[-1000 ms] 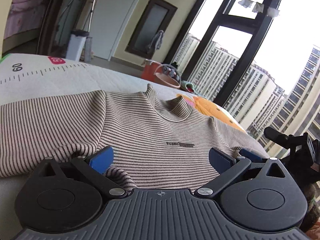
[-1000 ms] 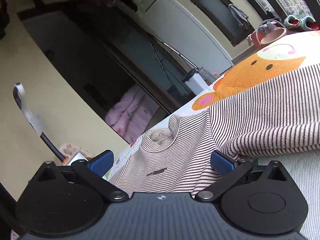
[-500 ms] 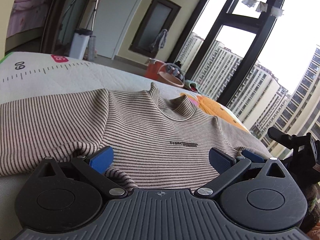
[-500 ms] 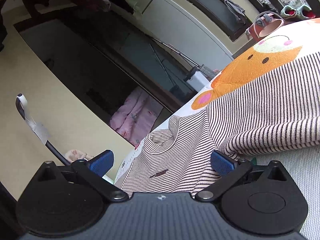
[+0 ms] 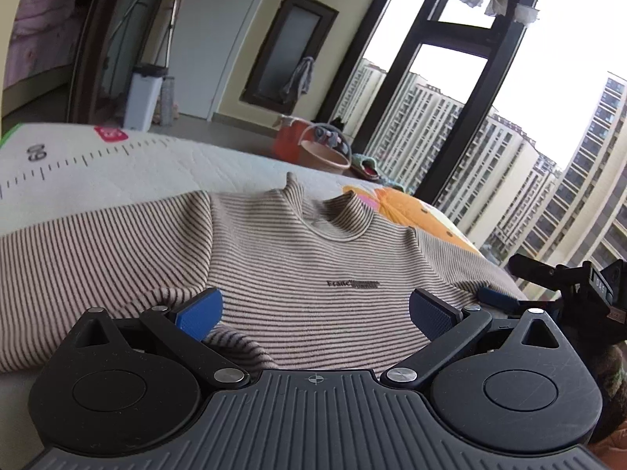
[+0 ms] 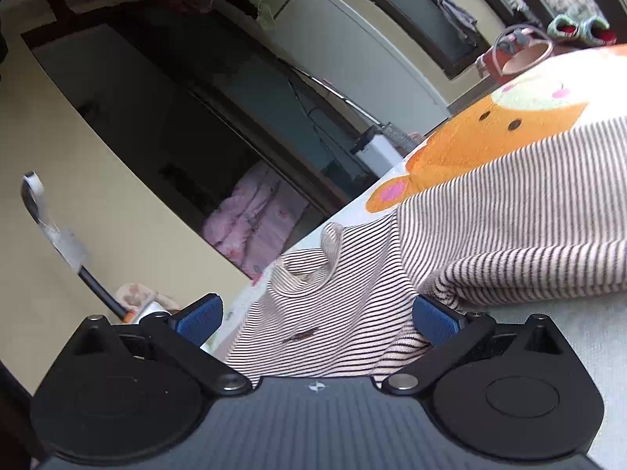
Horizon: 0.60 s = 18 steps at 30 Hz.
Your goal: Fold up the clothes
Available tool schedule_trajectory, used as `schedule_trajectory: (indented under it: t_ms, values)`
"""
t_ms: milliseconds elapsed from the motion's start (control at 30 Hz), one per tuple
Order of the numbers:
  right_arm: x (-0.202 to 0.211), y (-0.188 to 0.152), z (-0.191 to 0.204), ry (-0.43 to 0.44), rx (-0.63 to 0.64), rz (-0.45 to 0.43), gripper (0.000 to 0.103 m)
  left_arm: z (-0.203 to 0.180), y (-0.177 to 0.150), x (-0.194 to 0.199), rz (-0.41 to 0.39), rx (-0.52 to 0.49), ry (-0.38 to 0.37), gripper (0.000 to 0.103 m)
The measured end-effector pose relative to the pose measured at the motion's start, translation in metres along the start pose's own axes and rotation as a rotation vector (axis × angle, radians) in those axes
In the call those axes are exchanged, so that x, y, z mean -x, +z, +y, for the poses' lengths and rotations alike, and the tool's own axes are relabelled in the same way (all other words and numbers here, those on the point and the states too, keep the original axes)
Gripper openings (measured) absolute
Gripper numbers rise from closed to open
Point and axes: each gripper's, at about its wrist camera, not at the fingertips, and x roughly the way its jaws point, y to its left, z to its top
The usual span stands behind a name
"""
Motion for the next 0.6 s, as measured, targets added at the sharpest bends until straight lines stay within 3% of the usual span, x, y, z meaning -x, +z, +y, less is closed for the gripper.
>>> schedule_trajectory:
  t_ms: [67, 100, 200, 300, 600]
  values:
    - [0.011, 0.002, 0.019, -0.094, 0.148, 0.023, 0.103, 0.003, 0.007, 0.016, -0.008, -0.04, 0.03, 0.103]
    - [0.014, 0.002, 0.024, -0.139, 0.197, 0.061, 0.103, 0.009, 0.009, 0.022, 0.011, -0.014, 0.035, 0.103]
    - [0.024, 0.004, 0.034, -0.254, 0.301, 0.163, 0.103, 0.039, 0.007, 0.033, 0.082, 0.19, -0.038, 0.103]
    - [0.028, 0.004, 0.013, -0.25, 0.168, 0.189, 0.103, 0.061, -0.004, 0.025, 0.114, 0.346, -0.055, 0.103]
    - [-0.009, 0.025, -0.025, -0.262, -0.089, 0.013, 0.103, 0.062, 0.009, -0.022, 0.054, 0.345, 0.034, 0.103]
